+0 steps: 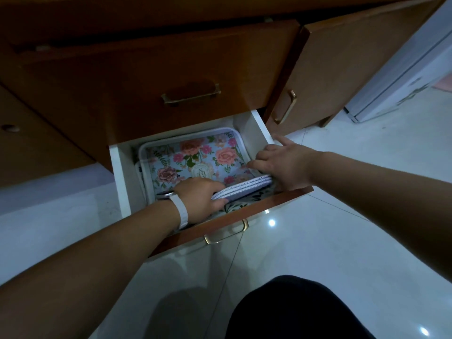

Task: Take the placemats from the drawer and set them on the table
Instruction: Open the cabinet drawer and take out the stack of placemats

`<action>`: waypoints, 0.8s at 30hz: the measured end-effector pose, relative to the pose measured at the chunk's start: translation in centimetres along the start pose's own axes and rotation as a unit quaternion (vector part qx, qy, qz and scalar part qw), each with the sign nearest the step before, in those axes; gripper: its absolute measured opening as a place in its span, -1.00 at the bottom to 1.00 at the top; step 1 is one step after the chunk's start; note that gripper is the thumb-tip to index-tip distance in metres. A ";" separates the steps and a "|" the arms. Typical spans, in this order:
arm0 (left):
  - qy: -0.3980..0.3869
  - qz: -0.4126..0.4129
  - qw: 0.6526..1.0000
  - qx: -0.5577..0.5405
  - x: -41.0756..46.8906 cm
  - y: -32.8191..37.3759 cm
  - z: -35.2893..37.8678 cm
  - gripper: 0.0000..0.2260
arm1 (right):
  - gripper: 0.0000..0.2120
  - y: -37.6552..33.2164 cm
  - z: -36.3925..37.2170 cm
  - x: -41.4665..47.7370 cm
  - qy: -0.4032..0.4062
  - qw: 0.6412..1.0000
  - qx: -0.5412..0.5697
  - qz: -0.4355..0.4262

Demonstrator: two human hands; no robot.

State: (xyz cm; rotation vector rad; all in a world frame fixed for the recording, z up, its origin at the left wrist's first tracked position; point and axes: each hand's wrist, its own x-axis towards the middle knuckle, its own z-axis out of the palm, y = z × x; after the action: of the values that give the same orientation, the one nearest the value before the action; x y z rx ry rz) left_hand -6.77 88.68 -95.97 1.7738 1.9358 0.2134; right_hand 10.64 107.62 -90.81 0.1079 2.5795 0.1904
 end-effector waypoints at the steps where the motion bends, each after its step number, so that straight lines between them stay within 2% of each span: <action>1: 0.011 -0.002 1.000 -0.002 0.0 0.0 0.1 -0.75 | -0.21 0.1 0.0 0.3 -0.018 1.000 -0.013 -0.009; 8: 0.050 -0.021 0.999 -0.006 -0.1 -0.2 0.8 -0.74 | -0.02 -0.3 -0.8 1.6 -0.081 0.991 -0.102 -0.037; 11: 0.060 -0.016 0.998 -0.019 -0.1 -0.1 1.1 -0.79 | -0.01 -0.6 -0.6 2.0 -0.093 0.986 -0.127 -0.048; 15: 0.074 -0.014 0.997 -0.036 0.1 -0.3 1.5 -0.85 | -0.08 -0.1 -0.1 2.1 -0.060 0.987 -0.132 -0.073; 20: 0.088 -0.010 0.994 -0.057 0.3 -0.8 2.3 -0.69 | -0.16 1.0 1.2 1.9 0.018 0.993 -0.087 -0.082; 24: 0.098 0.000 0.993 -0.063 0.2 -0.9 2.2 -0.66 | -0.25 1.4 1.6 1.6 0.060 0.995 -0.026 -0.079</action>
State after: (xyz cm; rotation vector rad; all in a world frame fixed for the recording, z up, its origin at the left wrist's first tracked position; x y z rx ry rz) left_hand -6.53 88.31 -98.33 1.7243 2.0084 0.5161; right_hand 10.21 109.42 -92.79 -0.1288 2.6847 0.2095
